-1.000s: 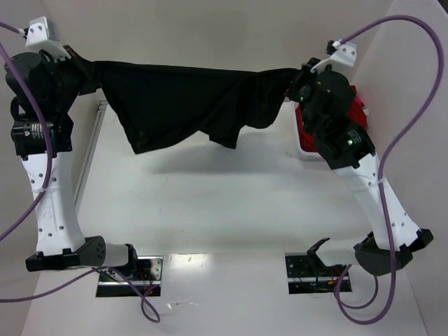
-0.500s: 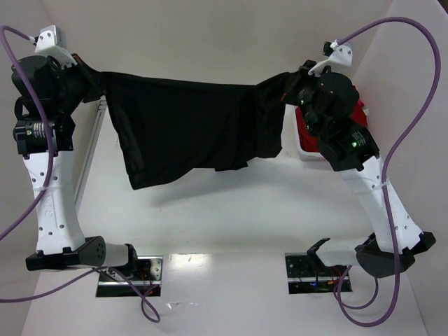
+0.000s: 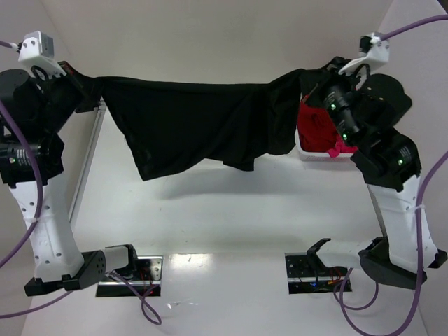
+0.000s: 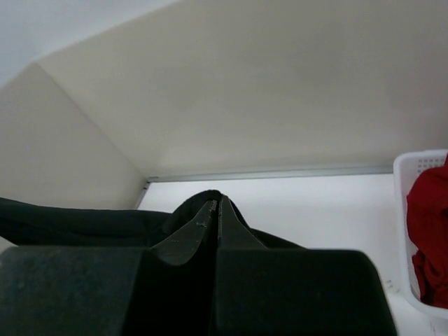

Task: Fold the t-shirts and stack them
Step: Flatten out the tshirt

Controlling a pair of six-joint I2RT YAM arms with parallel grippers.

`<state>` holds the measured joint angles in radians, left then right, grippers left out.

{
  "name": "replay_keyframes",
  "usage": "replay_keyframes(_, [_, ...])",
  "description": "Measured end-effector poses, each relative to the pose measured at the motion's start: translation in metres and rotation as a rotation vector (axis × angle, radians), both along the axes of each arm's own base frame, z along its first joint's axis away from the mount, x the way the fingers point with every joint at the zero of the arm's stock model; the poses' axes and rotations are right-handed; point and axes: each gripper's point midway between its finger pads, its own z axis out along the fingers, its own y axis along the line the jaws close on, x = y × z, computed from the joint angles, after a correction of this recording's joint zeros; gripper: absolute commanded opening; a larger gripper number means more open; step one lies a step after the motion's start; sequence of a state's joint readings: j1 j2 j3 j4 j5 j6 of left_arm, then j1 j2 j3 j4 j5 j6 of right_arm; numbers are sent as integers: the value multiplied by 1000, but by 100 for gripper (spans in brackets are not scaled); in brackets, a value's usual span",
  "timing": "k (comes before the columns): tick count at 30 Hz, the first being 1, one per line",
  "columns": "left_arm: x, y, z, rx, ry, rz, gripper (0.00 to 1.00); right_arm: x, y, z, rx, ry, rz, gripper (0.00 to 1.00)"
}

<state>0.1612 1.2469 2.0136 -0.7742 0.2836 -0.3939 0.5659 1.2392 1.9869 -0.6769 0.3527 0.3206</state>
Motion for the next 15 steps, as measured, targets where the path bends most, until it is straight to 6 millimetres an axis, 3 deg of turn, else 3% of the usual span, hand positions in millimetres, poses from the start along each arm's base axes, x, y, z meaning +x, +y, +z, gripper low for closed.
replay_keyframes(4, [-24,-7,16,6,-50,-16,0,-20,-7,27,42,-66,28,0])
replay_keyframes(9, [-56,-17,30,14,-112,-45,0,-39,-13,43,69,-113,56,0])
replay_keyframes(12, [-61,-19,26,-1,-120,-52,0,-34,-12,30,57,-89,47,0])
replay_keyframes(15, [-37,-17,-3,-44,-68,-53,0,-12,-5,-2,27,-21,16,0])
